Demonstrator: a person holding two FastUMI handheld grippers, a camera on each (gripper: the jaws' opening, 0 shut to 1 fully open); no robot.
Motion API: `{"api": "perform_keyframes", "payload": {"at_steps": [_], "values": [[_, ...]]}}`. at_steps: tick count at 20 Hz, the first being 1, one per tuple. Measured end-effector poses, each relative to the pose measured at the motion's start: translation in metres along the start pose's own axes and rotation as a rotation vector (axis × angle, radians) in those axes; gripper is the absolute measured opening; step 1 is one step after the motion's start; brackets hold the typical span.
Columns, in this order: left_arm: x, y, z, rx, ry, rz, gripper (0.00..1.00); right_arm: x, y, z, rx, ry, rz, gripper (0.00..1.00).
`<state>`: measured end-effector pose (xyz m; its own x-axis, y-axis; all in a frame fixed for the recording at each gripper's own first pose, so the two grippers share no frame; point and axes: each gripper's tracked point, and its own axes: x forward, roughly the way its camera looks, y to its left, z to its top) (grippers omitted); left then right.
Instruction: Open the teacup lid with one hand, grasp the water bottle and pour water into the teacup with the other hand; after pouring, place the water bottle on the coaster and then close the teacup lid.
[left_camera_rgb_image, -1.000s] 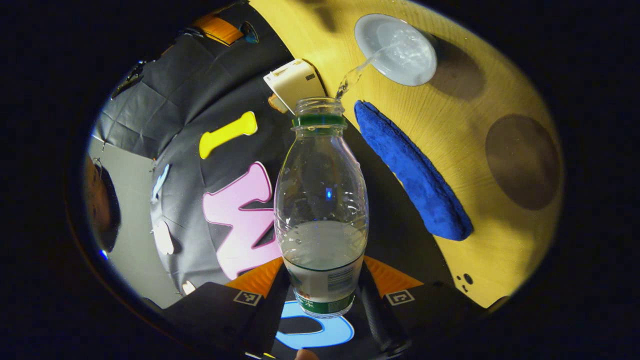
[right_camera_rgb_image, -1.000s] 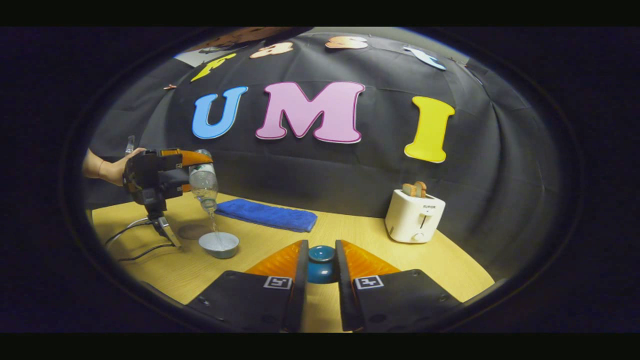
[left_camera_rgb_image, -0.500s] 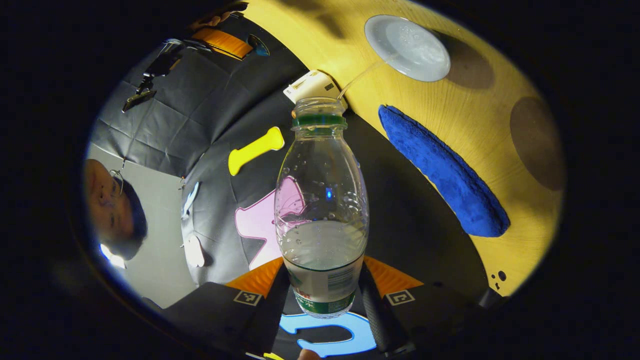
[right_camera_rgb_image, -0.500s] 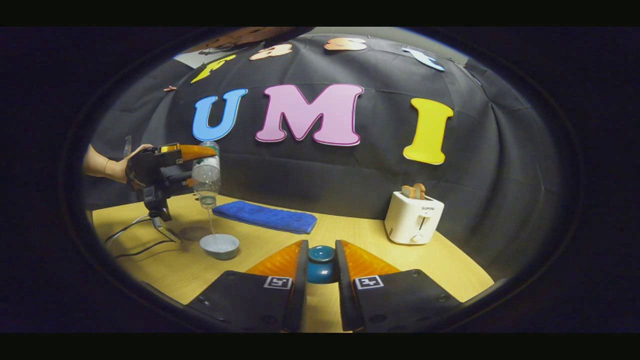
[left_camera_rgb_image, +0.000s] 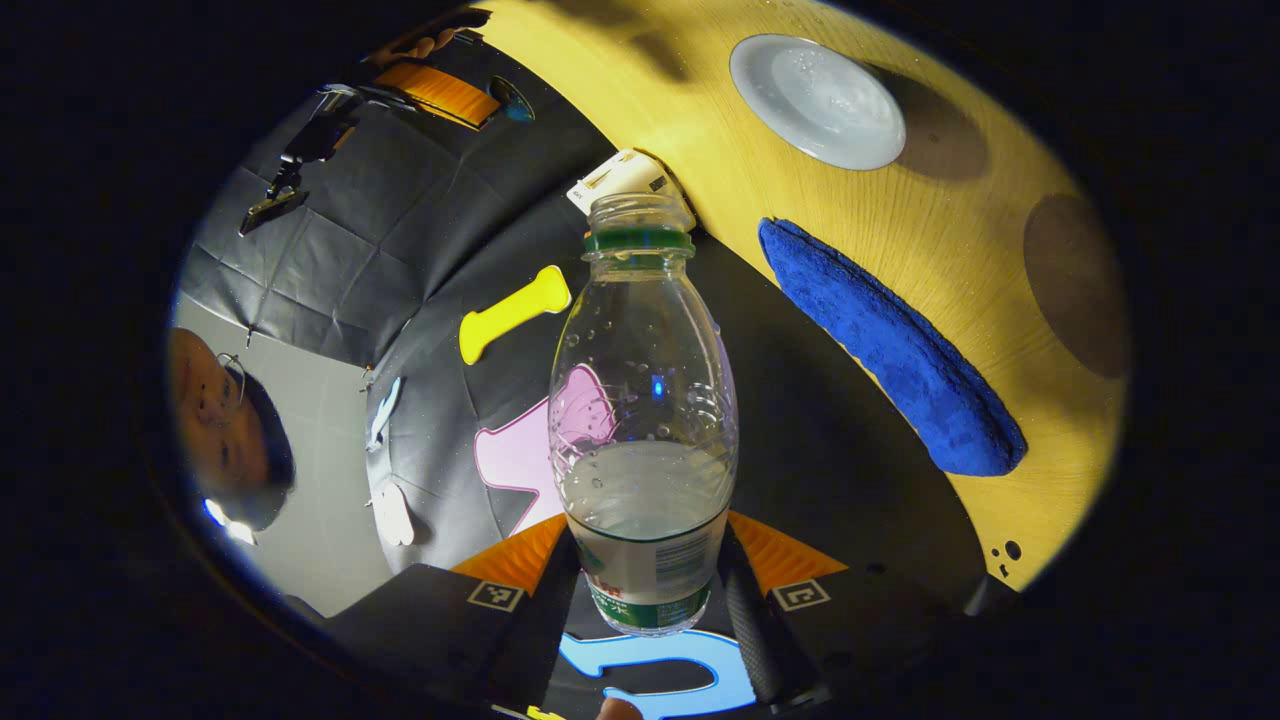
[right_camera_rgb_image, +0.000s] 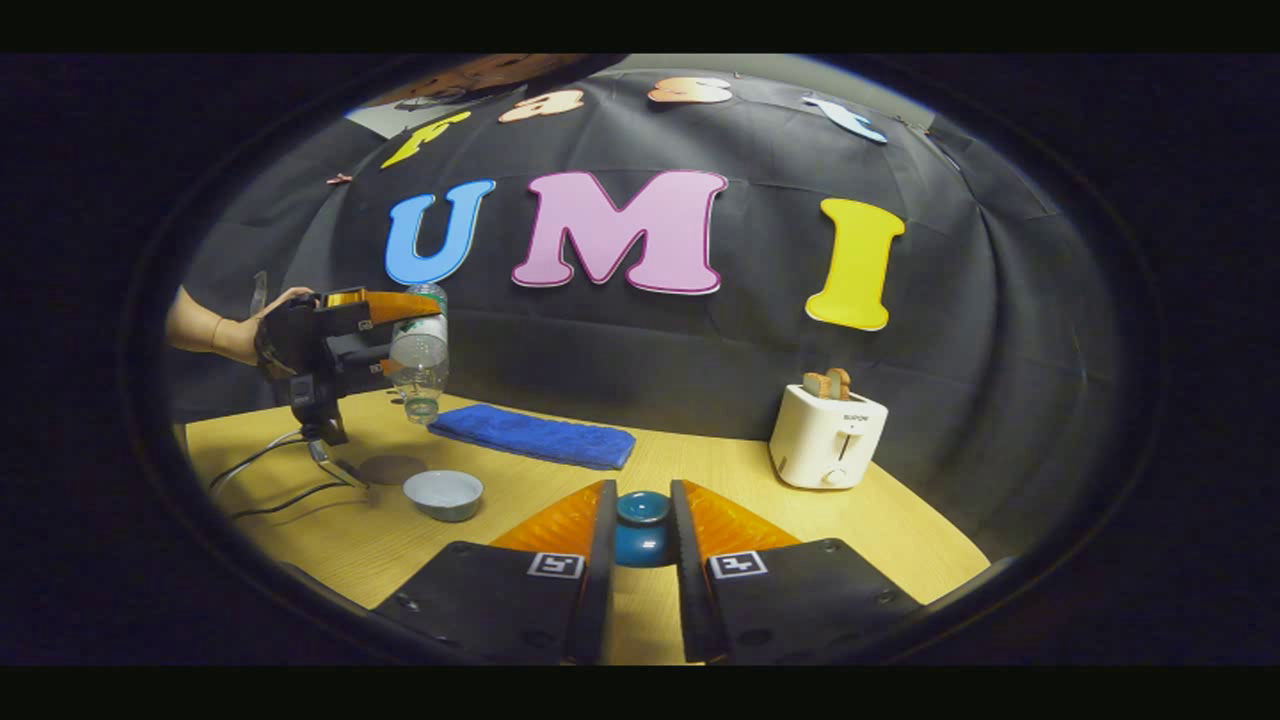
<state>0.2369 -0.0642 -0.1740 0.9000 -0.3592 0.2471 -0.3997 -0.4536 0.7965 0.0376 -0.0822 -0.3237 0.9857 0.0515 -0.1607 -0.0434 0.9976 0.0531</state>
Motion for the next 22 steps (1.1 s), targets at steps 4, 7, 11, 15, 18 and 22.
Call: {"api": "perform_keyframes", "payload": {"at_steps": [4, 7, 11, 15, 18, 22], "values": [[-0.001, -0.015, -0.005, -0.035, 0.036, -0.059, 0.75, -0.001, -0.001, 0.0, 0.006, 0.002, -0.007, 0.31], [-0.011, -0.034, -0.019, -0.205, 0.14, -0.145, 0.75, 0.001, 0.0, 0.001, 0.018, 0.004, -0.006, 0.32], [-0.04, -0.047, -0.024, -0.649, 0.347, -0.268, 0.74, 0.009, 0.003, 0.001, 0.035, 0.003, -0.006, 0.31], [-0.064, -0.058, -0.018, -1.171, 0.536, -0.277, 0.74, 0.018, 0.011, 0.0, 0.042, 0.008, 0.003, 0.31], [-0.064, -0.051, 0.002, -1.597, 0.557, -0.242, 0.74, 0.021, 0.018, 0.0, 0.046, 0.011, 0.011, 0.26], [-0.063, -0.049, 0.023, -2.022, 0.546, -0.266, 0.75, 0.025, 0.025, 0.001, 0.04, 0.011, 0.021, 0.36]]}}
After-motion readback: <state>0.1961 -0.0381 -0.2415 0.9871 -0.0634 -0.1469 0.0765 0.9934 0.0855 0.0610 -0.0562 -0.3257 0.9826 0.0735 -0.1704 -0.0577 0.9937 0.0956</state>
